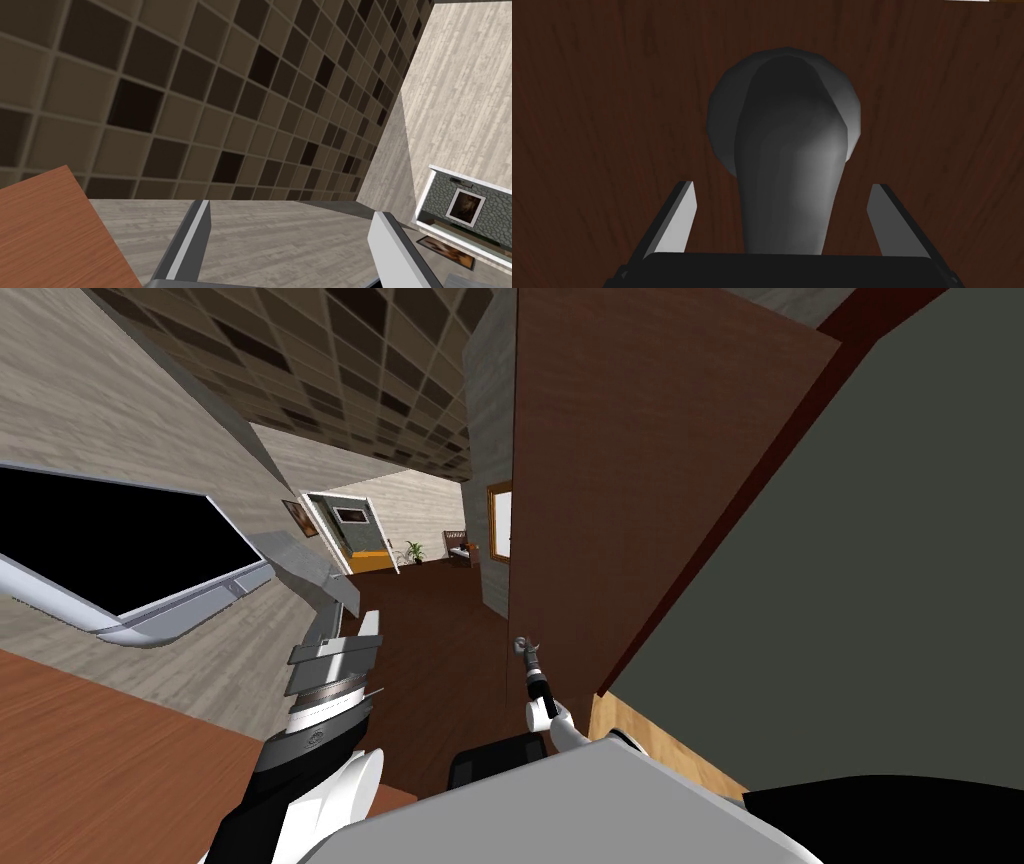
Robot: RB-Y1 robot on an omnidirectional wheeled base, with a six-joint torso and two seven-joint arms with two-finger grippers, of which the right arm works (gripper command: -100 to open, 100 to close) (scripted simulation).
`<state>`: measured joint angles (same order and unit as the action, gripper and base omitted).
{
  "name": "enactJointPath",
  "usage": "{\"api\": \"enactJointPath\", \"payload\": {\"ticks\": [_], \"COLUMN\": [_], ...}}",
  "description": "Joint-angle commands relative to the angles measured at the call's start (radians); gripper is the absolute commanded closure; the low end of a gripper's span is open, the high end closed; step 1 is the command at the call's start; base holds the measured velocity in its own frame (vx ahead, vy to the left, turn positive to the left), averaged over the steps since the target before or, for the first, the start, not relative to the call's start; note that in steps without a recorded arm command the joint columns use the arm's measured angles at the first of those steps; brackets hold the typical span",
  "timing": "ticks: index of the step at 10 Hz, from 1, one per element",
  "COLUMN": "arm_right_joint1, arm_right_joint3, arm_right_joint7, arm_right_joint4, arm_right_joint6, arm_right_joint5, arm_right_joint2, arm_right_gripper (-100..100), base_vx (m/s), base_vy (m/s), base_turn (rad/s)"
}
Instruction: Push the door open
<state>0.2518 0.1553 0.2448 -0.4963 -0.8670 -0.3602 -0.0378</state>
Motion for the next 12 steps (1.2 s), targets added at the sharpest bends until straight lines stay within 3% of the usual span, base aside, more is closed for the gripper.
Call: {"api": "enactJointPath", "payload": {"ticks": [1, 6, 7, 8, 9, 10, 12], "arm_right_joint1": [-0.001, -0.001, -0.006, -0.007, -0.007, -0.007, -0.007], "arm_right_joint3": [0.0, 0.0, 0.006, 0.006, 0.006, 0.006, 0.006], "arm_right_joint7": [0.001, 0.001, 0.023, 0.029, 0.029, 0.029, 0.029], "arm_right_joint4": [-0.002, -0.002, -0.007, -0.009, -0.039, -0.014, -0.009], "arm_right_joint6": [0.003, 0.003, -0.002, -0.004, 0.002, -0.004, -0.004], "arm_right_joint5": [0.0, 0.0, -0.032, -0.041, -0.041, -0.041, -0.041], "arm_right_joint2": [0.002, 0.002, 0.026, 0.032, 0.032, 0.032, 0.032], "arm_right_gripper": [100, 100, 100, 100, 100, 100, 100], "base_vx": [0.004, -0.002, 0.094, 0.144, 0.086, 0.039, 0.009], "base_vy": [-0.01, -0.013, -0.04, -0.039, -0.02, -0.018, -0.007], "base_turn": [-0.012, 0.01, 0.026, 0.04, 0.0, 0.001, -0.008]}}
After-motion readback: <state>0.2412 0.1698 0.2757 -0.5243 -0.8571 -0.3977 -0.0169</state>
